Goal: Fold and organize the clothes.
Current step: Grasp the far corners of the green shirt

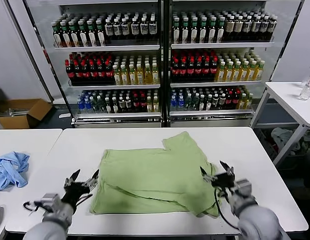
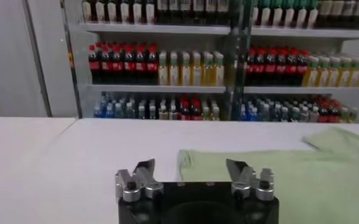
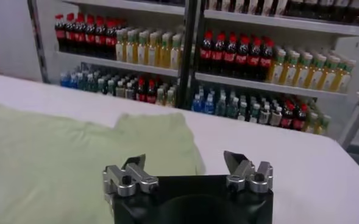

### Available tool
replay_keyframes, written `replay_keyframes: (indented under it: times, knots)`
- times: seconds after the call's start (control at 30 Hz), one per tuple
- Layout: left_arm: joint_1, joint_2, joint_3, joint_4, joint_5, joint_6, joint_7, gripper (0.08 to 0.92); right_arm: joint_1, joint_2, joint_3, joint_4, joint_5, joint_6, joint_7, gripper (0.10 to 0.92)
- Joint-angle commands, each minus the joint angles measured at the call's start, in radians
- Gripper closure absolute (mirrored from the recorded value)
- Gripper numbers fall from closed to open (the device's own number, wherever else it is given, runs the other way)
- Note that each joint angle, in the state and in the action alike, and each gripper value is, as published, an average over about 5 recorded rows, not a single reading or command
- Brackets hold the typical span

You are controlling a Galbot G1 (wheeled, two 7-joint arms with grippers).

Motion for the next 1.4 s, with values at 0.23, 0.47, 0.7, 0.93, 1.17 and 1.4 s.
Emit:
replay_keyframes:
  times: [0.23,0.47,0.7,0.93,1.17,1.4]
  knots:
    - [-0.585,-0.033,0.296,0.576,0.008,-0.009,-0.039,0.178,0.585,0.155,-0.26,-0.642,-0.016,-0.006,-0.023,0.202]
    - [-0.678,-0.078,0.344,0.737,0.014,-0.004,-0.028,0.177,0.674,0.257,-0.261,-0.867,-0.047,0.003,-0.048,0.203]
    - [-0.682,-0.077,0.355,0.768,-0.053,0.042,-0.021,0.177,0.693,0.318,-0.247,-0.957,0.046,-0.035,-0.057,0.203]
    - [-0.634,-0.038,0.371,0.711,-0.071,0.093,0.012,0.177,0.699,0.351,-0.255,-0.99,0.07,-0.03,-0.093,0.245]
    - [-0.599,-0.007,0.371,0.676,-0.093,0.133,0.053,0.324,0.683,0.369,-0.252,-0.981,0.079,-0.033,-0.112,0.445]
    - [-0.562,0.013,0.354,0.624,-0.148,0.116,0.098,0.532,0.663,0.354,-0.258,-0.946,0.086,-0.035,-0.122,0.644]
